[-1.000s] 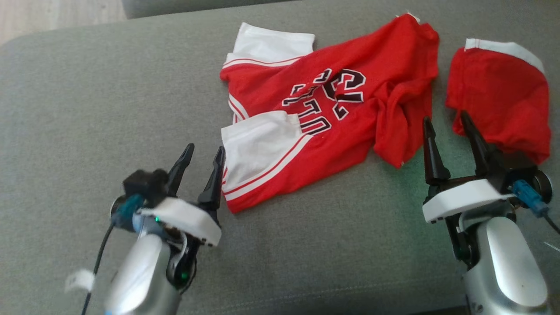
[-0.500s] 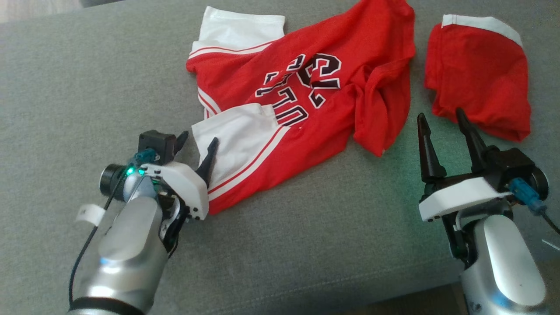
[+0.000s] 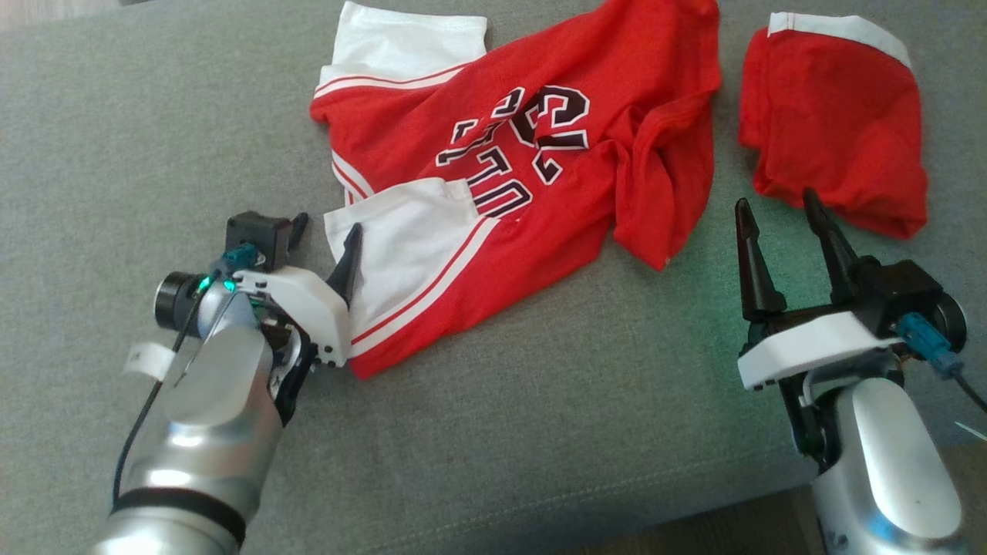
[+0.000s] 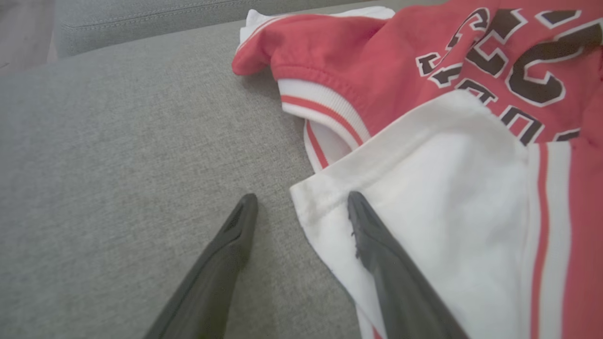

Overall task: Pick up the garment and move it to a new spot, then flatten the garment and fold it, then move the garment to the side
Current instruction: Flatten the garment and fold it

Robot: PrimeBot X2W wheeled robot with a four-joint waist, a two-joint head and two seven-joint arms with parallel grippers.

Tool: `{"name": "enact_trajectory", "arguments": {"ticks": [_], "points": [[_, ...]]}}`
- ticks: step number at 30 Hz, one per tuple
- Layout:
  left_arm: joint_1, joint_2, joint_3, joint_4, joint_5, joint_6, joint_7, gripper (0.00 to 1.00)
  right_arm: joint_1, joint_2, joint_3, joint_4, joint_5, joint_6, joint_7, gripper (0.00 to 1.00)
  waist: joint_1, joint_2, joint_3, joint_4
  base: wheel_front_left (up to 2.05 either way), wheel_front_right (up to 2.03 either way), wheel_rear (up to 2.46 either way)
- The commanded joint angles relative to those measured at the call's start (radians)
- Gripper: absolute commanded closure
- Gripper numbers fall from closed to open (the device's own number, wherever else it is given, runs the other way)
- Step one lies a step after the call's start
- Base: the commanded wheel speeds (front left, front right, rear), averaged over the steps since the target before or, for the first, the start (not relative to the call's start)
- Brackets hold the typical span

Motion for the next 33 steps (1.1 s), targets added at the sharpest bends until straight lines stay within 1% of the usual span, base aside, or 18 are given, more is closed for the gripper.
{"name": "enact_trajectory", "arguments": {"ticks": [1,2,3,4,5,11,16,24,29,32,33], "points": [[-0.044,0.032,0.02,-0.001,0.003,0.002,-0.009,0.0,-0.023,0.001,0.023,-0.034,0.009,0.007,-0.006,0.0,0.0,0.0,0.004,-0.002,0.0,0.0,0.0],[-0.049,0.031,0.018,0.008,0.001,0.0,-0.012,0.0,-0.024,0.001,0.022,-0.034,0.009,0.007,-0.006,0.0,0.0,0.0,0.006,-0.003,0.0,0.0,0.0],[-0.054,0.03,0.015,0.017,-0.001,-0.001,-0.014,0.3,-0.026,0.001,0.02,-0.034,0.009,0.007,-0.006,0.0,0.0,0.0,0.008,-0.004,0.0,0.0,0.0],[-0.059,0.03,0.013,0.024,-0.003,-0.003,-0.017,0.88,-0.027,0.001,0.018,-0.034,0.009,0.007,-0.006,0.0,0.0,0.0,0.009,-0.005,0.0,0.0,0.0],[-0.063,0.029,0.01,0.029,-0.006,-0.005,-0.02,1.0,-0.028,0.001,0.016,-0.033,0.009,0.007,-0.007,0.0,0.0,0.0,0.01,-0.006,0.0,0.0,0.0],[-0.072,0.023,-0.003,0.031,-0.021,-0.011,-0.038,1.0,-0.024,0.001,-0.006,-0.02,0.002,0.007,-0.009,0.0,0.0,0.0,-0.003,0.011,0.0,0.0,0.0],[-0.063,0.033,0.015,-0.026,-0.032,-0.007,-0.045,1.0,-0.025,0.001,-0.012,-0.003,0.005,0.007,-0.004,0.0,0.0,0.0,-0.033,0.04,0.0,0.0,0.0],[-0.028,0.079,0.1,-0.318,-0.022,0.027,-0.045,1.0,-0.031,0.001,-0.006,0.033,0.014,0.007,-0.001,0.0,0.0,0.0,-0.087,0.093,0.0,0.0,0.0],[0.001,0.091,0.148,-0.521,0.001,0.024,-0.045,1.0,-0.027,0.001,0.002,0.062,0.024,0.007,-0.003,0.0,0.0,0.0,-0.117,0.128,0.0,0.0,0.0],[0.043,0.101,0.159,-0.639,0.026,0.018,-0.045,1.0,-0.022,0.001,0.003,0.079,0.029,0.007,-0.004,0.0,0.0,0.0,-0.132,0.145,0.0,0.0,0.0],[0.043,0.101,0.159,-0.639,0.026,0.018,-0.045,1.0,-0.022,0.001,0.003,0.079,0.029,0.007,-0.004,0.0,0.0,0.0,-0.132,0.145,0.0,0.0,0.0]]}}
